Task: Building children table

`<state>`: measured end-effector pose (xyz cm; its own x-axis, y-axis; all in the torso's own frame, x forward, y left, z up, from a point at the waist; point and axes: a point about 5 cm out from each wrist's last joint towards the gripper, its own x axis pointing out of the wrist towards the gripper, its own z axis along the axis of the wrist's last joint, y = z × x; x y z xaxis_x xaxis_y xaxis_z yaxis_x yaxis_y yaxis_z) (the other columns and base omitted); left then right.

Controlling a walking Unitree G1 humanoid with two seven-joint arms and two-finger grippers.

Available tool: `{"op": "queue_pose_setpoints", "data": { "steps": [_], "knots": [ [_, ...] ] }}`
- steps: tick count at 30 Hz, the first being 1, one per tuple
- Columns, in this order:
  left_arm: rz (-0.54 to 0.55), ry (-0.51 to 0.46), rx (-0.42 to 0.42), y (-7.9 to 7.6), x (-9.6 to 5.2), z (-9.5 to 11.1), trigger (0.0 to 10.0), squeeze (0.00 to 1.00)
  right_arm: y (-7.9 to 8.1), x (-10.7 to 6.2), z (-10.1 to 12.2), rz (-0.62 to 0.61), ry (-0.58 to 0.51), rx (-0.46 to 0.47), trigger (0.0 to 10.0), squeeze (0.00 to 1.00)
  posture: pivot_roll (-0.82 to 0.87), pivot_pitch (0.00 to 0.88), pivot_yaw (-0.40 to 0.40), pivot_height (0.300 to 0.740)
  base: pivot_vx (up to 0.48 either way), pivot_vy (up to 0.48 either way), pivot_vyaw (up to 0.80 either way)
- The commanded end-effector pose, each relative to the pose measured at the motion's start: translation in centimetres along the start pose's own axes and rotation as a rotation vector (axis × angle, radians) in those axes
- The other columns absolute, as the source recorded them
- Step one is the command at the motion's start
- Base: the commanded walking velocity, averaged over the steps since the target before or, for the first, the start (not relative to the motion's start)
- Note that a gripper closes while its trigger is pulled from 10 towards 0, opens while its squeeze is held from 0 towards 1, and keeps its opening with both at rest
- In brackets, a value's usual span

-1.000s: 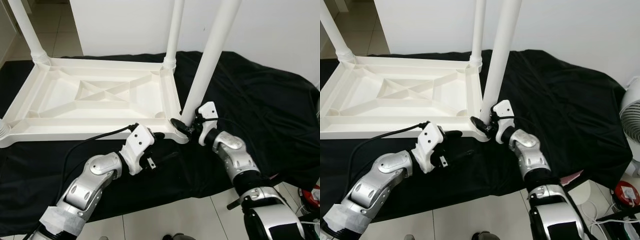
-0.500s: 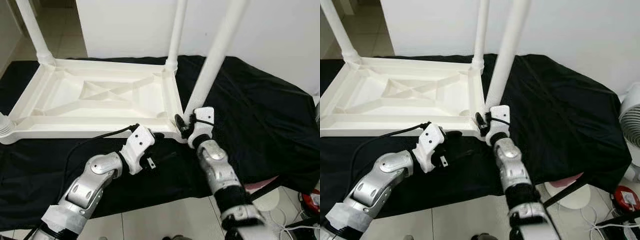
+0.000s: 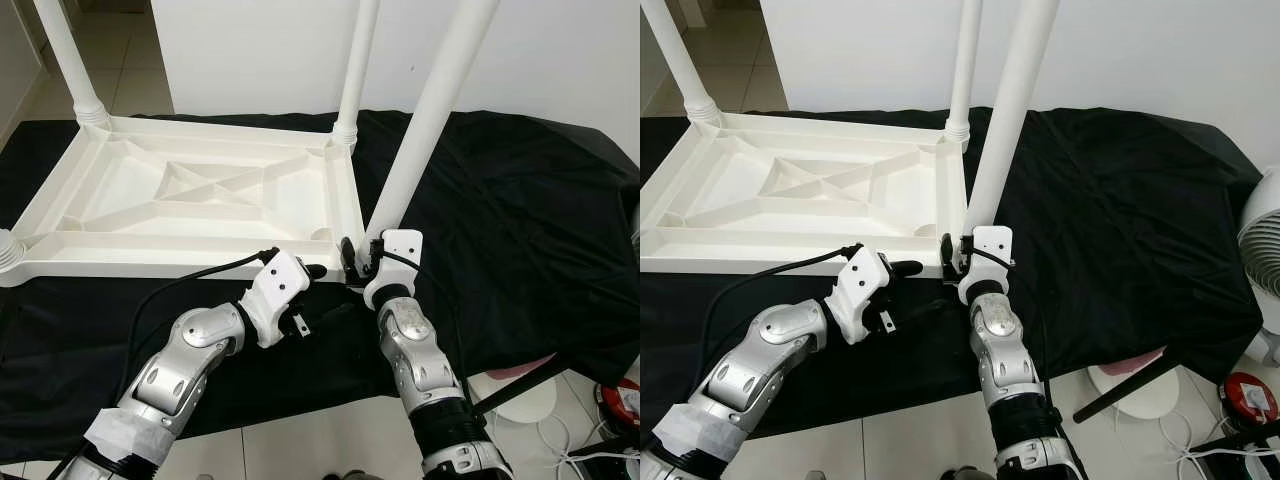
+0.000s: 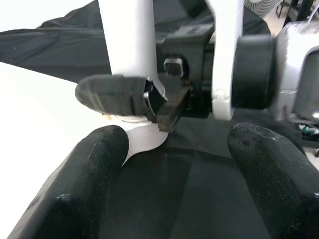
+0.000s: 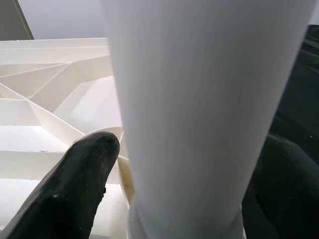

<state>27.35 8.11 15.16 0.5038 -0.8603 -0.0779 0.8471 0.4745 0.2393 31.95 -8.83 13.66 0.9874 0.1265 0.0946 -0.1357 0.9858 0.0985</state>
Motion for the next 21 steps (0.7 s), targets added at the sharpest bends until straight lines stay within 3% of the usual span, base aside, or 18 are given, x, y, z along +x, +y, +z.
{"op": "queue_pose_setpoints", "data": {
  "steps": [1,7,8,11,12,17,21],
  "knots": [
    [0.020,0.010,-0.003,0.2,-0.1,-0.3,10.0,0.00,-0.1,-0.2,-0.2,0.003,0.014,0.002,10.0,1.00,0.07,0.026,-0.075,0.740,0.000,0.000,0.00],
    [0.026,0.015,-0.003,0.2,-0.3,-0.5,10.0,0.00,-2.1,-1.1,-0.1,0.086,0.017,-0.005,10.0,1.00,0.07,0.031,-0.078,0.740,0.000,0.000,0.00],
    [0.027,0.014,-0.002,0.2,-0.3,-0.5,10.0,0.00,-2.9,-1.3,-0.1,0.136,0.019,-0.026,10.0,0.14,0.07,0.032,-0.078,0.740,0.000,0.000,0.00],
    [0.028,0.014,-0.002,0.3,-0.3,-0.4,10.0,0.00,-3.3,-1.4,0.0,0.169,0.021,-0.040,10.0,0.14,0.07,0.033,-0.075,0.740,0.000,0.000,0.00],
    [0.027,0.015,-0.002,0.3,-0.3,-0.5,10.0,0.00,-4.0,-1.5,0.0,0.228,0.026,-0.075,10.0,0.00,0.07,0.034,-0.074,0.740,0.000,0.000,0.00],
    [0.023,0.018,0.001,0.4,-0.3,-0.5,10.0,0.00,-6.2,-1.1,0.2,0.355,0.050,-0.161,10.0,0.00,0.06,0.037,-0.065,0.740,0.000,0.000,0.00],
    [0.022,0.017,0.001,0.3,-0.2,-0.4,10.0,0.00,-6.4,-0.6,0.4,0.411,0.055,-0.175,10.0,0.00,0.06,0.038,-0.064,0.740,0.000,0.000,0.00]
  ]
}}
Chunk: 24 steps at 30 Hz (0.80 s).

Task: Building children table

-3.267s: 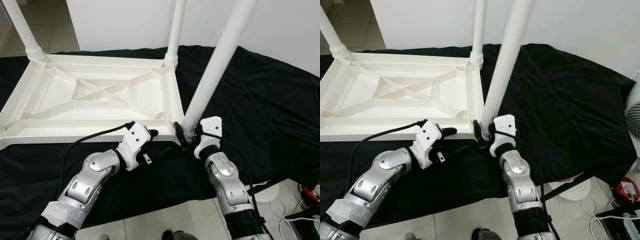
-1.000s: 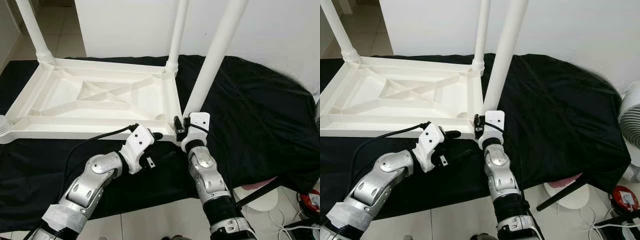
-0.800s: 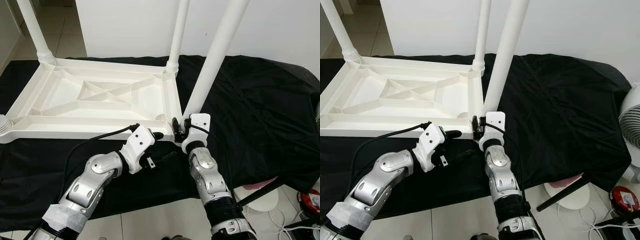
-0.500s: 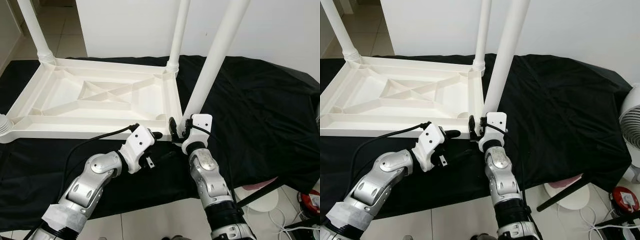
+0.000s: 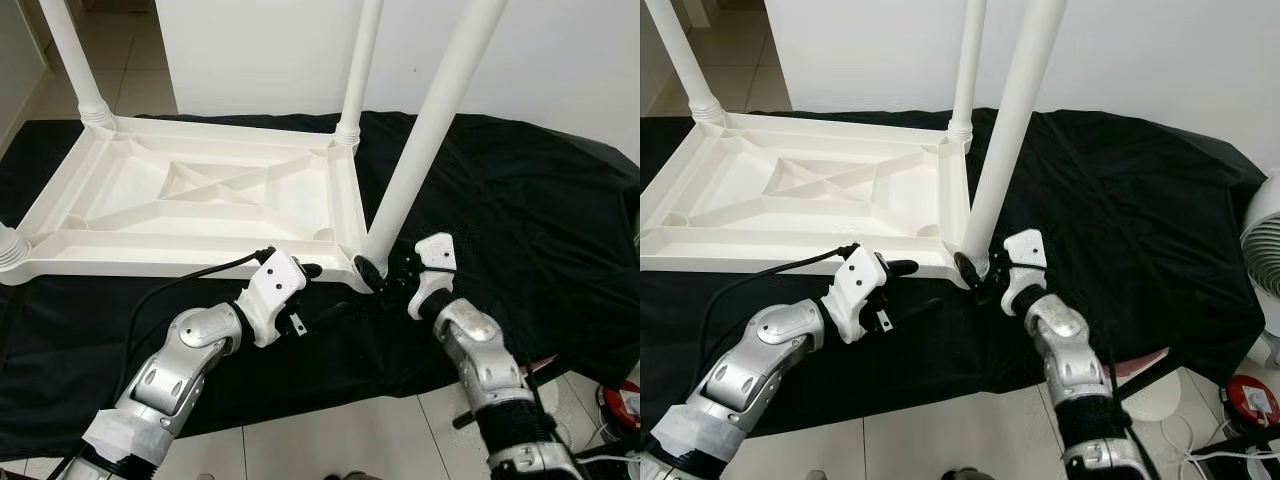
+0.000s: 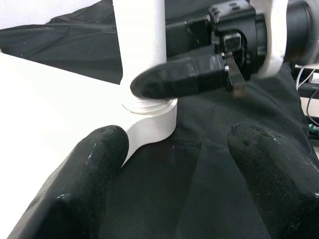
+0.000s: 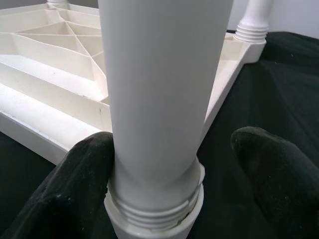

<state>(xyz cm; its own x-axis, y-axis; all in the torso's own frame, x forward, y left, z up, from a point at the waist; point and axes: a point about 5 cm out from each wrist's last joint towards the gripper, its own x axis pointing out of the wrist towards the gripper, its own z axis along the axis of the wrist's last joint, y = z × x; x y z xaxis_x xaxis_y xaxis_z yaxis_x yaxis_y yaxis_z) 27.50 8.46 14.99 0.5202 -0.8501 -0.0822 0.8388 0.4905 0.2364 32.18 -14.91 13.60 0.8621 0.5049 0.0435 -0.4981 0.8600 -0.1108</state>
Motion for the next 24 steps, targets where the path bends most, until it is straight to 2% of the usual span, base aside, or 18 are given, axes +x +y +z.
{"op": "queue_pose_setpoints", "data": {
  "steps": [1,5,9,13,17,18,19,20,24],
  "knots": [
    [0.004,0.008,0.005,0.1,0.0,-0.2,10.0,0.00,-0.3,-0.2,-0.3,0.009,0.005,0.005,10.0,0.00,0.06,0.038,-0.064,0.740,0.000,0.000,0.00],
    [-0.003,0.001,0.005,0.0,0.2,0.0,10.0,0.00,-0.4,0.9,0.5,0.128,0.007,-0.028,10.0,0.00,0.08,0.039,-0.070,0.740,0.000,0.000,0.00],
    [-0.004,-0.001,0.004,0.0,0.3,0.1,10.0,0.00,-0.4,1.2,0.7,0.150,0.004,-0.036,10.0,0.00,0.08,0.037,-0.071,0.740,0.000,0.000,0.00],
    [-0.016,0.006,0.013,-0.2,0.5,-0.1,10.0,0.00,-0.3,2.8,1.1,0.228,0.014,-0.061,10.0,0.00,0.08,0.030,-0.075,0.740,0.000,0.000,0.00],
    [-0.017,0.008,0.015,-0.2,0.6,-0.1,10.0,0.00,-0.3,3.2,1.1,0.245,0.018,-0.069,10.0,0.00,0.09,0.027,-0.076,0.740,0.000,0.000,0.00],
    [-0.015,0.008,0.018,-0.2,0.6,-0.1,10.0,0.00,0.1,3.6,0.7,0.273,0.035,-0.064,4.9,0.00,0.09,0.025,-0.080,0.740,0.000,0.000,0.00],
    [-0.015,0.008,0.018,-0.2,0.6,-0.1,10.0,0.00,0.1,3.6,0.7,0.273,0.035,-0.064,4.9,0.00,0.09,0.025,-0.080,0.740,0.000,0.000,0.00],
    [-0.013,0.009,0.025,-0.2,0.8,-0.1,10.0,0.00,0.4,3.8,0.3,0.296,0.062,-0.071,0.0,0.00,0.11,0.023,-0.088,0.740,0.000,0.000,0.00],
    [-0.007,0.010,0.040,-0.1,1.2,-0.1,10.0,0.00,0.6,4.0,-0.4,0.320,0.099,-0.063,0.0,0.00,0.11,0.022,-0.090,0.740,0.000,0.000,0.00]
  ]
}}
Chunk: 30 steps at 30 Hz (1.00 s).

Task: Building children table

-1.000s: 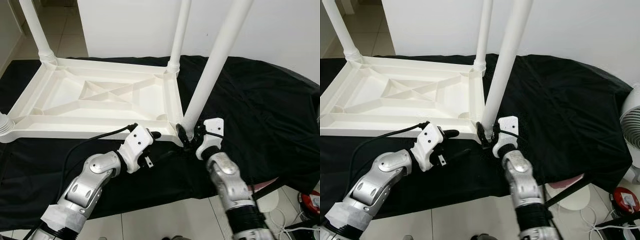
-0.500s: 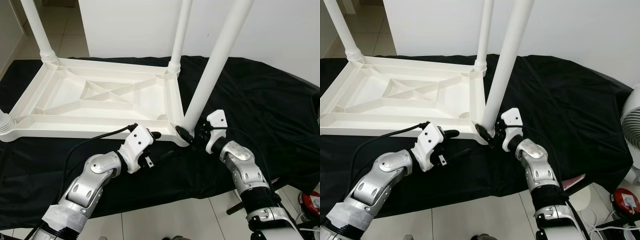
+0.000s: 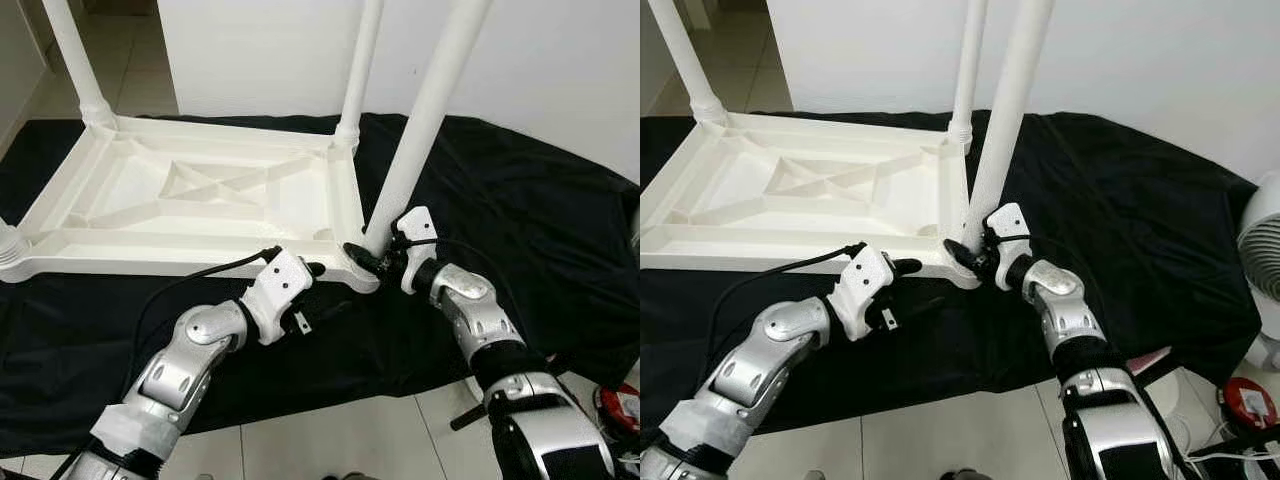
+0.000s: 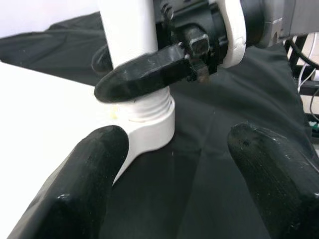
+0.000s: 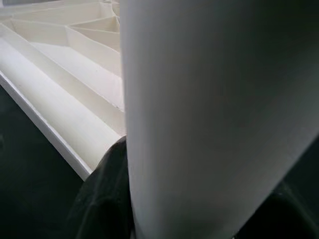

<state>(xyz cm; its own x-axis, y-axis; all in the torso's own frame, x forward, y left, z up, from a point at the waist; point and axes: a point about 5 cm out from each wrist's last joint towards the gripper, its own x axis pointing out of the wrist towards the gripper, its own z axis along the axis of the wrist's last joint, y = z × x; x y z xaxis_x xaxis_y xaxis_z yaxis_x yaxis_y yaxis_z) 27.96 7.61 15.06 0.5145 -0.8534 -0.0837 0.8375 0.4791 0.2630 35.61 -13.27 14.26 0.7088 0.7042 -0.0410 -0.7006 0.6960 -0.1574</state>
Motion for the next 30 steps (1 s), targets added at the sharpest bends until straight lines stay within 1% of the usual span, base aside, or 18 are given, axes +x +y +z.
{"op": "queue_pose_setpoints", "data": {
  "steps": [1,9,10,17,19,20,22,23,24,25,26,27,28,30],
  "knots": [
    [0.001,0.010,0.014,0.0,0.2,-0.2,10.0,0.00,0.9,0.5,-0.8,0.061,0.051,-0.009,0.0,0.00,0.11,0.022,-0.090,0.740,0.000,0.000,0.00],
    [-0.007,0.008,0.014,-0.2,0.4,-0.2,10.0,0.00,0.6,0.3,-1.2,0.044,0.056,0.012,0.0,0.00,0.10,0.024,-0.080,0.740,0.000,0.000,0.00],
    [-0.016,0.007,0.009,-0.4,0.5,-0.2,10.0,0.00,0.4,0.0,-1.4,0.010,0.052,0.030,10.0,0.00,0.10,0.028,-0.077,0.740,0.000,0.000,0.00],
    [-0.009,-0.005,0.010,-0.3,0.6,-0.1,10.0,0.00,0.4,-0.1,-1.5,-0.063,0.018,0.061,10.0,0.00,0.09,0.033,-0.080,0.740,0.000,0.000,0.00],
    [-0.003,-0.010,0.010,-0.2,0.7,0.0,10.0,0.00,0.5,-0.1,-1.8,-0.145,0.014,0.078,10.0,0.00,0.09,0.037,-0.082,0.740,0.000,0.000,0.00],
    [-0.003,-0.010,0.010,-0.2,0.7,0.0,10.0,0.00,0.5,-0.1,-1.8,-0.145,0.014,0.078,10.0,0.00,0.09,0.037,-0.082,0.740,0.000,0.000,0.00],
    [0.002,-0.014,0.002,-0.2,0.7,0.0,10.0,0.00,0.8,0.0,-1.7,-0.230,-0.004,0.081,10.0,0.00,0.09,0.038,-0.081,0.740,0.000,0.000,0.00],
    [0.003,-0.015,-0.001,-0.3,0.7,-0.1,10.0,0.00,1.0,0.0,-1.6,-0.256,-0.016,0.083,10.0,0.00,0.09,0.040,-0.082,0.740,0.000,0.000,0.00],
    [0.003,-0.015,-0.001,-0.3,0.7,-0.1,10.0,0.00,1.0,0.0,-1.6,-0.256,-0.016,0.083,10.0,0.00,0.09,0.040,-0.082,0.740,0.000,0.000,0.00],
    [0.002,-0.015,-0.006,-0.3,0.6,-0.1,10.0,0.00,1.3,0.1,-1.5,-0.291,-0.026,0.088,10.0,0.00,0.09,0.040,-0.082,0.740,0.000,0.000,0.00],
    [0.000,-0.014,-0.008,-0.4,0.6,-0.2,10.0,0.00,1.5,0.2,-1.4,-0.346,-0.027,0.111,10.0,0.00,0.09,0.040,-0.082,0.740,0.000,0.000,0.00],
    [0.000,-0.014,-0.008,-0.4,0.6,-0.2,10.0,0.00,1.5,0.2,-1.4,-0.346,-0.027,0.111,10.0,0.00,0.09,0.040,-0.082,0.740,0.000,0.000,0.00],
    [-0.001,-0.014,-0.009,-0.5,0.6,-0.2,10.0,0.00,1.6,0.2,-1.4,-0.382,-0.026,0.126,10.0,0.00,0.08,0.039,-0.084,0.740,0.000,0.000,0.00],
    [-0.004,-0.012,-0.010,-0.6,0.6,-0.2,10.0,0.00,1.8,0.2,-1.4,-0.485,-0.032,0.169,10.0,0.00,0.08,0.039,-0.084,0.740,0.000,0.000,0.00]
  ]
}}
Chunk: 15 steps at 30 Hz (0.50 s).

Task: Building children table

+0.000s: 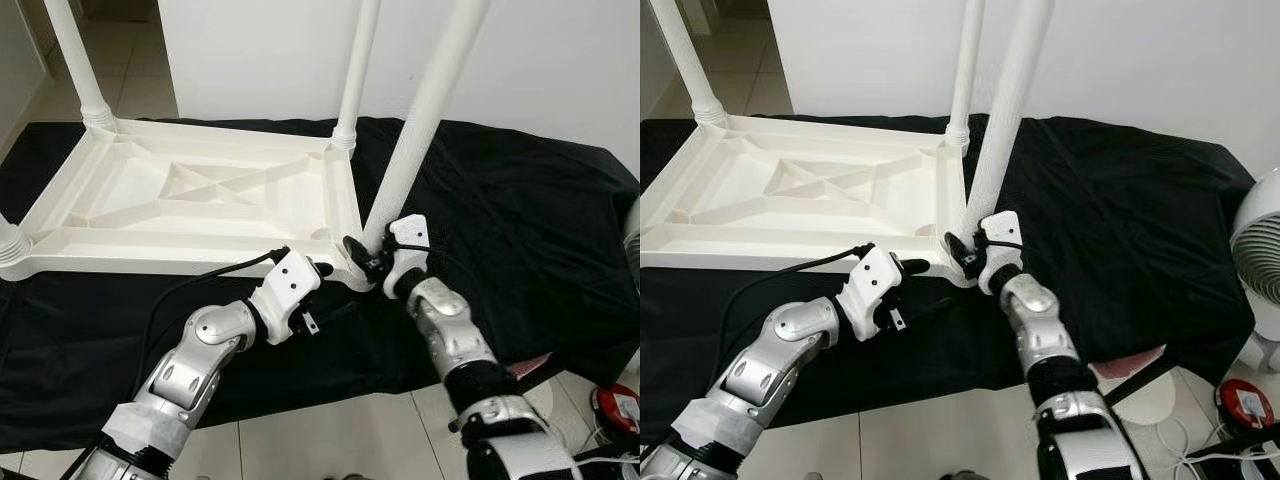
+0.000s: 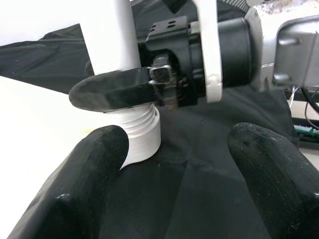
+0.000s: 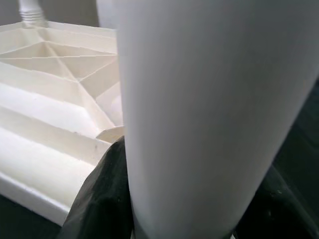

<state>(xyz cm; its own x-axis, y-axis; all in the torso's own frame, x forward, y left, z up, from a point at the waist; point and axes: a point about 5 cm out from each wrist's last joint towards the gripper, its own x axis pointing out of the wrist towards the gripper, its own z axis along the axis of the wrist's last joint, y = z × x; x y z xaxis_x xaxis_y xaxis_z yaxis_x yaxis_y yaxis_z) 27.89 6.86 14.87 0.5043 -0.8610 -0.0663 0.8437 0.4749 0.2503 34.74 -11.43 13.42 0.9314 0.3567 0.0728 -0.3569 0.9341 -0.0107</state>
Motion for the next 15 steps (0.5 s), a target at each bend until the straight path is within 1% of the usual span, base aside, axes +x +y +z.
{"op": "queue_pose_setpoints", "data": {
  "steps": [1,2,4,5,6,7,9,10,11,12,13,15],
  "knots": [
    [0.003,0.008,0.003,-0.1,0.0,-0.2,10.0,0.00,-0.6,-0.4,-0.8,-0.064,0.045,0.019,10.0,0.00,0.08,0.039,-0.084,0.740,0.000,0.000,0.00],
    [0.003,0.008,0.003,-0.1,0.0,-0.2,10.0,0.00,-0.5,-0.4,-0.8,-0.087,0.043,0.027,10.0,0.00,0.08,0.039,-0.084,0.740,0.000,0.000,0.00],
    [0.003,0.008,0.003,-0.1,0.0,-0.2,10.0,0.00,-0.5,-0.4,-0.8,-0.087,0.043,0.027,10.0,0.00,0.08,0.039,-0.084,0.740,0.000,0.000,0.00],
    [0.002,0.008,0.001,-0.1,0.0,-0.2,10.0,0.00,-0.2,-0.5,-0.8,-0.126,0.040,0.007,10.0,0.00,0.08,0.039,-0.084,0.740,0.000,0.000,0.00],
    [0.002,0.008,0.001,-0.1,0.0,-0.2,10.0,0.00,-0.2,-0.5,-0.8,-0.126,0.040,0.007,10.0,0.00,0.08,0.039,-0.084,0.740,0.000,0.000,0.00],
    [-0.002,0.007,-0.004,-0.2,0.1,-0.3,10.0,0.00,0.1,-0.8,-1.3,-0.207,0.054,-0.012,10.0,0.00,0.07,0.029,-0.084,0.740,0.000,0.000,0.00],
    [-0.002,0.007,-0.004,-0.2,0.1,-0.3,10.0,0.00,0.1,-0.8,-1.3,-0.207,0.054,-0.012,10.0,0.00,0.07,0.029,-0.084,0.740,0.000,0.000,0.00],
    [-0.001,-0.004,-0.021,-0.2,0.1,-0.2,10.0,0.00,0.3,-1.1,-1.7,-0.294,0.069,-0.022,10.0,0.00,0.07,0.027,-0.085,0.740,0.000,0.000,0.00],
    [0.001,-0.008,-0.030,-0.2,0.1,-0.2,10.0,0.00,0.6,-1.3,-1.8,-0.356,0.069,-0.014,10.0,0.00,0.07,0.023,-0.089,0.740,0.000,0.000,0.00],
    [0.001,-0.008,-0.030,-0.2,0.1,-0.2,10.0,0.00,0.6,-1.3,-1.8,-0.356,0.069,-0.014,10.0,0.00,0.07,0.023,-0.089,0.740,0.000,0.000,0.00],
    [0.003,-0.010,-0.040,-0.2,0.1,-0.2,10.0,0.00,0.8,-1.4,-1.7,-0.386,0.065,0.000,10.0,0.00,0.07,0.023,-0.091,0.740,0.000,0.000,0.00],
    [0.003,-0.010,-0.040,-0.2,0.1,-0.2,10.0,0.00,0.8,-1.4,-1.7,-0.386,0.065,0.000,10.0,0.00,0.07,0.023,-0.091,0.740,0.000,0.000,0.00]
  ]
}}
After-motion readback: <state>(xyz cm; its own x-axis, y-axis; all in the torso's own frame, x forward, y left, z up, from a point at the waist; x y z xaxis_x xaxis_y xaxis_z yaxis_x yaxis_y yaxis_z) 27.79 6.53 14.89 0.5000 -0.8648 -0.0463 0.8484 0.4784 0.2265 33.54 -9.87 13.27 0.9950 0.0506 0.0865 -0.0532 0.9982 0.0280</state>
